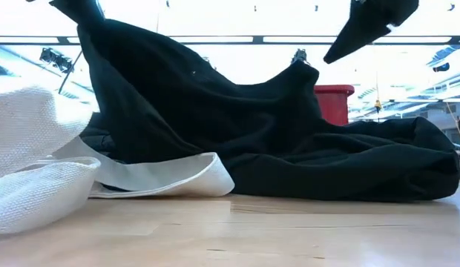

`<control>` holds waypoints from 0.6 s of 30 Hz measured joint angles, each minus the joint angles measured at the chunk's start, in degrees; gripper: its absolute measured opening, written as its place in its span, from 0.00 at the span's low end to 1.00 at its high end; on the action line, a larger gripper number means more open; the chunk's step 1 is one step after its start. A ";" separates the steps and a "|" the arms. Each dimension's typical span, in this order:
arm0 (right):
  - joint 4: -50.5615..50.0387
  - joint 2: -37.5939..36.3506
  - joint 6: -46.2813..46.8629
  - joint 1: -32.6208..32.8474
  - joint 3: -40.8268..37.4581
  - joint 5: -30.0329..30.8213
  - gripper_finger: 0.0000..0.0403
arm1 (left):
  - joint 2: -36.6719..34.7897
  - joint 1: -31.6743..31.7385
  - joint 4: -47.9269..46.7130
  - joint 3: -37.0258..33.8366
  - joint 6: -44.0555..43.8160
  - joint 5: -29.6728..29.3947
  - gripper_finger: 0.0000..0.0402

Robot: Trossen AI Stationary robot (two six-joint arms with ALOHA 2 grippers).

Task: Fold Laundry from Bin
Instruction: Fold the black shirt

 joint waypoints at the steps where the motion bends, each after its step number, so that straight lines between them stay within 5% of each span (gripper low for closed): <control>1: 0.31 -0.02 2.09 0.85 -0.60 0.08 0.55 | 0.00 0.00 0.01 0.00 -0.34 0.46 0.01; 10: 25.17 3.86 4.24 3.04 -13.90 4.05 0.53 | 0.00 -0.07 -0.01 0.00 -2.06 0.95 0.02; 18: 27.25 14.01 3.67 2.76 -10.59 10.63 0.53 | 0.00 -0.02 0.01 -0.02 -2.09 0.93 0.02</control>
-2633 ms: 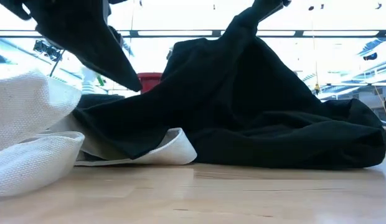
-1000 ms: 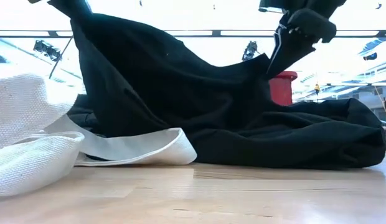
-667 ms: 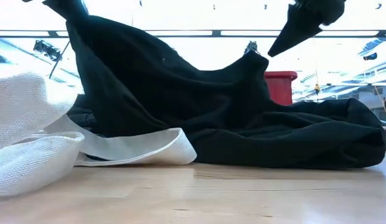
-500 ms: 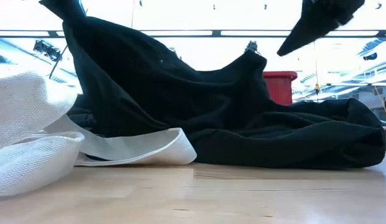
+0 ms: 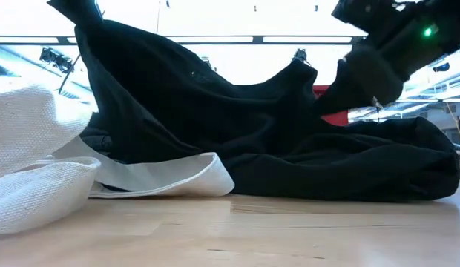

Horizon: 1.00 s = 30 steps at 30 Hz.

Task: Fold Laundry from Bin
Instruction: Fold the black shirt

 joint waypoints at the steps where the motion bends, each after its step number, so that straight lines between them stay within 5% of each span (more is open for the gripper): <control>1: -0.04 1.14 0.44 -0.11 0.37 0.01 0.53 | 0.00 0.00 -0.02 0.00 0.00 0.00 0.03; 12: -10.68 6.12 10.39 -0.57 1.93 3.93 0.49 | 0.02 -0.47 -0.02 0.00 -1.02 1.75 0.03; 16: -15.24 5.90 13.80 -0.62 1.93 3.21 0.36 | 0.02 -0.42 -0.02 0.00 -1.01 1.73 0.03; 22: -17.99 6.02 13.21 -1.01 1.95 -2.81 0.04 | 0.04 -0.42 -0.01 0.00 -1.01 1.76 0.03; 30: -24.12 1.08 13.39 0.44 3.06 -4.63 0.02 | -0.09 -4.34 -0.03 -0.02 2.03 -3.07 0.03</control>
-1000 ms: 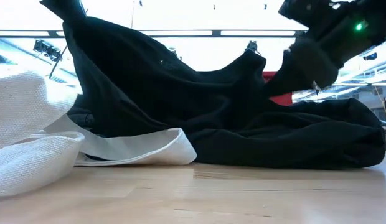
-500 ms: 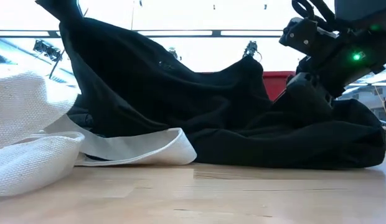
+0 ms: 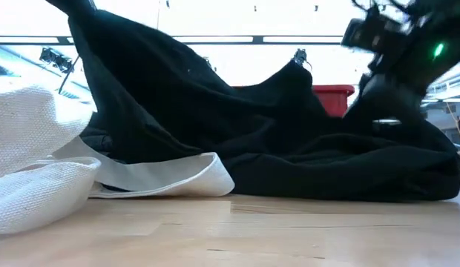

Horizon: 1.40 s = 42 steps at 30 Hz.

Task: Fold Laundry from Bin
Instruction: Fold the black shirt

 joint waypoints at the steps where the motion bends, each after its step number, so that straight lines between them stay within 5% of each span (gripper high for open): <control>1: -1.70 -1.29 -0.18 0.60 0.80 -0.45 0.02 | -0.37 -1.00 0.11 0.00 0.24 -1.33 0.03; 7: -6.81 -9.93 -11.39 4.75 7.72 -0.07 0.05 | -5.38 -6.08 4.66 2.45 7.47 -5.93 0.02; 17: -6.79 -22.09 -43.75 11.53 26.57 -0.32 0.04 | -14.28 -6.54 25.34 11.00 45.90 -6.87 0.01; 26: -5.37 -28.67 -53.13 15.25 35.98 -10.32 0.04 | -17.37 -6.81 41.29 22.71 72.06 -6.88 0.01; 33: 14.47 -31.60 -72.20 20.12 36.67 -27.24 0.05 | -17.37 -8.77 60.18 27.15 91.59 0.13 0.02; 38: 35.54 -32.69 -91.83 23.59 36.68 -28.37 0.04 | -17.29 -10.04 79.05 27.19 106.71 4.06 0.02; 42: 50.21 -32.63 -103.84 24.33 36.70 -28.46 0.04 | -17.30 -10.21 89.99 27.23 113.00 12.90 0.03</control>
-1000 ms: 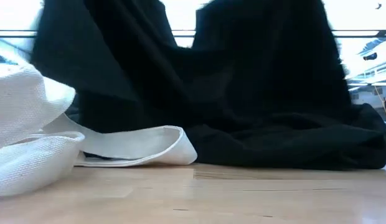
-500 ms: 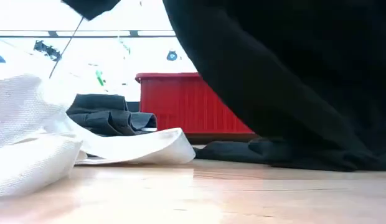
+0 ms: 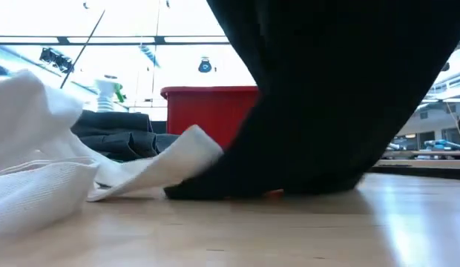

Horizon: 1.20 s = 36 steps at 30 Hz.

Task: Fold Laundry from Bin
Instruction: Fold the black shirt

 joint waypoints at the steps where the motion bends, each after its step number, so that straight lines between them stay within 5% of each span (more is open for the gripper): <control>1: 3.35 0.04 -2.36 -0.01 0.00 -0.34 0.04 | 0.04 0.00 2.76 0.00 1.18 2.48 0.03; 8: 19.83 0.09 -7.00 -0.05 0.00 -10.49 0.04 | 0.11 0.04 17.68 0.00 2.38 16.11 0.03; 17: 38.03 0.13 -15.17 -0.10 -0.06 -14.30 0.05 | 0.26 1.51 30.21 -0.11 3.23 16.84 0.03; 25: 31.34 -0.41 -5.32 0.18 -0.02 -9.21 0.05 | 0.37 1.37 24.15 -0.04 -0.63 15.47 0.03; 30: 25.21 0.49 5.40 1.25 -0.02 -16.64 0.05 | 0.90 1.36 15.87 -0.04 -10.14 18.76 0.03; 36: 25.82 4.24 6.02 2.26 -0.02 -26.57 0.05 | 5.43 1.38 18.45 -0.04 -15.82 27.36 0.03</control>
